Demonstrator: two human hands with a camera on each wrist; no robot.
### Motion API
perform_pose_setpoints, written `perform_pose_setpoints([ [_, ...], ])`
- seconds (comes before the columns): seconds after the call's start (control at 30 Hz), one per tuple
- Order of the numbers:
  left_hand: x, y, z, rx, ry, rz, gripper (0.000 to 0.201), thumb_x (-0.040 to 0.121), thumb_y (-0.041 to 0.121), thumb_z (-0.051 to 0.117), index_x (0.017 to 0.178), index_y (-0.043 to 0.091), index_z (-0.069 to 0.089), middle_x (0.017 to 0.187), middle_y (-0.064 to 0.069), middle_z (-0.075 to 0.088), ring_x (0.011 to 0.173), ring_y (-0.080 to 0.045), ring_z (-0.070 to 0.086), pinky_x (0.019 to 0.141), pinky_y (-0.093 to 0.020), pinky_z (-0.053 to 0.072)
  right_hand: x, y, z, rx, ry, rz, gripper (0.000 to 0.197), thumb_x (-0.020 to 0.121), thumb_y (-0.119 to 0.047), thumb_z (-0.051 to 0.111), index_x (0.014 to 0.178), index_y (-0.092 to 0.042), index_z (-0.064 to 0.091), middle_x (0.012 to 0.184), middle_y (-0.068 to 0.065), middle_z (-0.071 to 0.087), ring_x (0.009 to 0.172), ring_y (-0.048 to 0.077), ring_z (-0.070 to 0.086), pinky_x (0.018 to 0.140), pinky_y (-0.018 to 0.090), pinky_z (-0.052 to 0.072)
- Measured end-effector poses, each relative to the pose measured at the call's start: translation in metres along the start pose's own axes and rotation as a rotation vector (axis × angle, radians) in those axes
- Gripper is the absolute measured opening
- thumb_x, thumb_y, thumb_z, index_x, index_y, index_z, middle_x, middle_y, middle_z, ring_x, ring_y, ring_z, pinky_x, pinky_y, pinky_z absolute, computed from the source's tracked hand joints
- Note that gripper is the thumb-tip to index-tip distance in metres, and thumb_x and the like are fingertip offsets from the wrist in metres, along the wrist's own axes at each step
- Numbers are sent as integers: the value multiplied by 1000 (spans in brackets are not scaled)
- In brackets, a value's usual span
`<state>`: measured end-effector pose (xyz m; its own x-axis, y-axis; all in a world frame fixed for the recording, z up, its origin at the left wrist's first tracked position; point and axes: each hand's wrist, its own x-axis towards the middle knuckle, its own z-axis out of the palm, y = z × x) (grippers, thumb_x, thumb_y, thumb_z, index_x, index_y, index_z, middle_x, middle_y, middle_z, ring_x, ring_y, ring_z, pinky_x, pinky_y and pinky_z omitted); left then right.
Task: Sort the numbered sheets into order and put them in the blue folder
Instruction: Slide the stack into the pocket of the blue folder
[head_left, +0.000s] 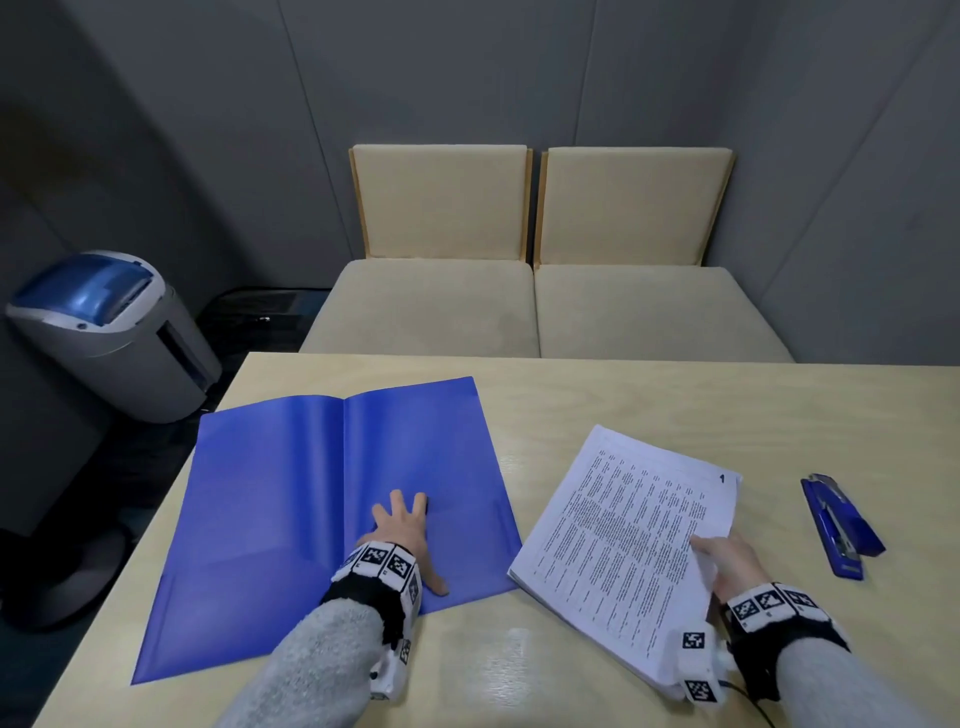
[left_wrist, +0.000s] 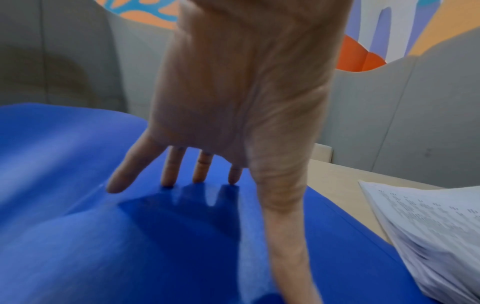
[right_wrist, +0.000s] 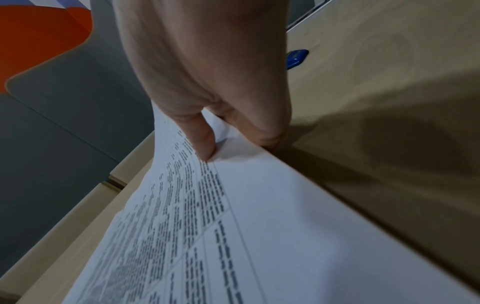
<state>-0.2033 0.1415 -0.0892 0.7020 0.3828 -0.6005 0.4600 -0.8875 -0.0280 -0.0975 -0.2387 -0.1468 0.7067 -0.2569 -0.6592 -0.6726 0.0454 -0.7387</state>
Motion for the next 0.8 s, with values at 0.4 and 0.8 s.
perform_pose_setpoints([
  [0.4,-9,-19,6,-146,70,9,98,45,45,90,118,21,30,119,-6,31,110,-27,37,87,-38,45,-2,-1,-3,5,-44,-19,48,88,10,50,134,-4,46,126,22,58,110,40,58,94,56,45],
  [0.8,-11,49,-8,-138,69,533,50,83,8,52,132,17,43,129,-8,55,118,-30,50,95,-39,43,-8,-67,-42,528,-274,-154,112,43,-36,92,137,-1,42,98,4,71,92,20,68,78,33,57],
])
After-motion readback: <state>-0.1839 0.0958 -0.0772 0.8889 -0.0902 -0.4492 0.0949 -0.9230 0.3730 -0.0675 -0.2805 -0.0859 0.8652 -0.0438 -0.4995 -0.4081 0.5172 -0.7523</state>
